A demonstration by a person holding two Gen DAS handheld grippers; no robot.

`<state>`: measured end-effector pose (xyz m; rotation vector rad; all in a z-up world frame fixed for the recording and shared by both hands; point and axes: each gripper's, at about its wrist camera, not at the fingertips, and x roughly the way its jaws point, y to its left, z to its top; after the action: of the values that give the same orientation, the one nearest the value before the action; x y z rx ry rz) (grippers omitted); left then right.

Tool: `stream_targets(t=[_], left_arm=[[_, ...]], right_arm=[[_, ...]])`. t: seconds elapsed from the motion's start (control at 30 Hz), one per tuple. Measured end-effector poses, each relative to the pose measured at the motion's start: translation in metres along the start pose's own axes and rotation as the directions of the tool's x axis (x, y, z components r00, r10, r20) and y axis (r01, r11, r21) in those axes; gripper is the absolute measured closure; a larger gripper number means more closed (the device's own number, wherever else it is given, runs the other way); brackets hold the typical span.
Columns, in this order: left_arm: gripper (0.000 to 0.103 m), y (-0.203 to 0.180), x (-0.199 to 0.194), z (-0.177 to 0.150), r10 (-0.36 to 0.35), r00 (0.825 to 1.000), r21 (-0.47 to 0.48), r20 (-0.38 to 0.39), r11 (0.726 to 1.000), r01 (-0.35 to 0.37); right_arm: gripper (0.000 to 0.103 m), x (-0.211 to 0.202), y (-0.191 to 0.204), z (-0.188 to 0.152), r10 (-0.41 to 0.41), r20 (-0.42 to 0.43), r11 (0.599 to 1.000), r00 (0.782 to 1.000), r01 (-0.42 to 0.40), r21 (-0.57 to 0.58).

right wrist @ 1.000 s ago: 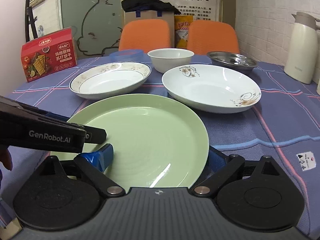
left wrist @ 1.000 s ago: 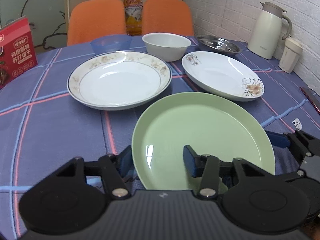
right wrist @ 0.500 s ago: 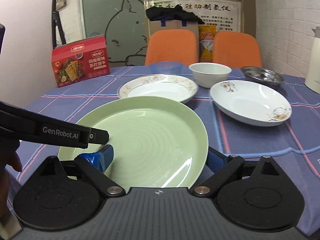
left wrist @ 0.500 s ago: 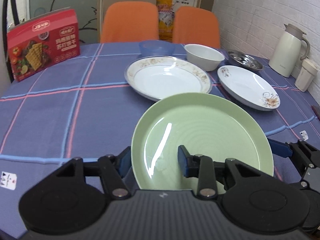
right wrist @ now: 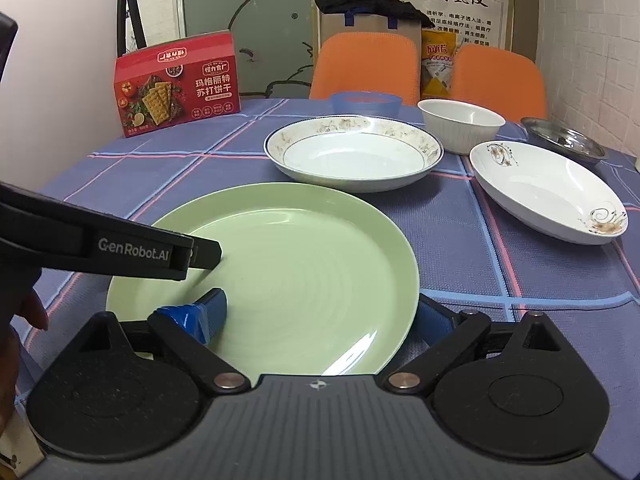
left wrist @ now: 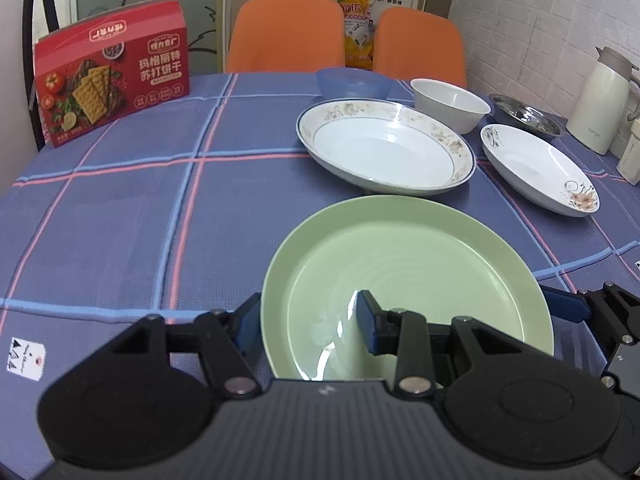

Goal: Organize plates and bowls

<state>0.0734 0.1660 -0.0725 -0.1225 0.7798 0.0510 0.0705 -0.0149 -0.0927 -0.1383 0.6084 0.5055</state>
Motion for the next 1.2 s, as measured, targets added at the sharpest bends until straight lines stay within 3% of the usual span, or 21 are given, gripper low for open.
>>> stream_targets(t=[0.17,0.2,0.23,0.27,0.4,0.6,0.73,0.87,1.07,1.13,1.2], left_arm=[[0.065,0.003,0.003,0.003,-0.004,1.0,0.001,0.006,1.0,0.004],[0.059,0.002,0.003,0.003,-0.006,1.0,0.006,0.006,1.0,0.006],[0.042,0.002,0.004,0.003,-0.018,1.0,0.009,0.0,1.0,0.018],[0.034,0.003,0.003,0.002,-0.032,0.999,0.003,-0.003,0.999,0.032],[0.029,0.006,-0.013,0.003,-0.031,0.997,0.001,0.07,1.0,0.031],[0.029,0.009,-0.015,0.017,0.029,0.995,-0.003,0.095,1.0,-0.028],[0.029,0.009,-0.009,0.03,0.047,0.994,-0.022,0.095,0.999,-0.045],[0.029,0.007,-0.002,0.044,0.057,0.993,-0.023,0.106,0.998,-0.055],[0.028,0.004,0.01,0.066,0.076,0.989,-0.007,0.129,0.997,-0.075],[0.028,0.004,0.017,0.072,0.088,0.988,-0.004,0.126,0.996,-0.088],[0.028,0.004,0.024,0.078,0.091,0.989,-0.004,0.12,0.996,-0.092]], right_arm=[[0.017,0.001,-0.001,-0.001,0.018,0.012,1.0,1.0,-0.018,-0.01],[0.017,0.0,-0.003,-0.001,0.033,0.008,0.999,0.999,-0.033,-0.005],[0.02,-0.003,-0.007,0.0,0.051,0.007,0.999,0.999,-0.051,0.008],[0.02,-0.007,-0.012,0.001,0.072,0.012,0.997,0.997,-0.073,0.034],[0.018,-0.034,-0.036,0.007,0.025,0.105,0.992,0.994,-0.037,0.119],[0.018,-0.035,-0.062,0.008,-0.028,0.082,0.979,0.996,0.011,0.202],[0.018,-0.025,-0.072,0.01,-0.022,0.024,0.962,0.999,0.014,0.274],[0.018,-0.013,-0.075,0.025,-0.076,-0.052,0.952,0.996,0.088,0.292],[0.017,-0.02,-0.078,0.059,-0.016,0.11,0.969,0.994,-0.011,0.246],[0.017,-0.014,-0.079,0.068,-0.041,0.145,0.979,0.989,0.011,0.202],[0.017,0.005,-0.079,0.075,-0.091,0.086,0.987,0.992,0.078,0.142]])
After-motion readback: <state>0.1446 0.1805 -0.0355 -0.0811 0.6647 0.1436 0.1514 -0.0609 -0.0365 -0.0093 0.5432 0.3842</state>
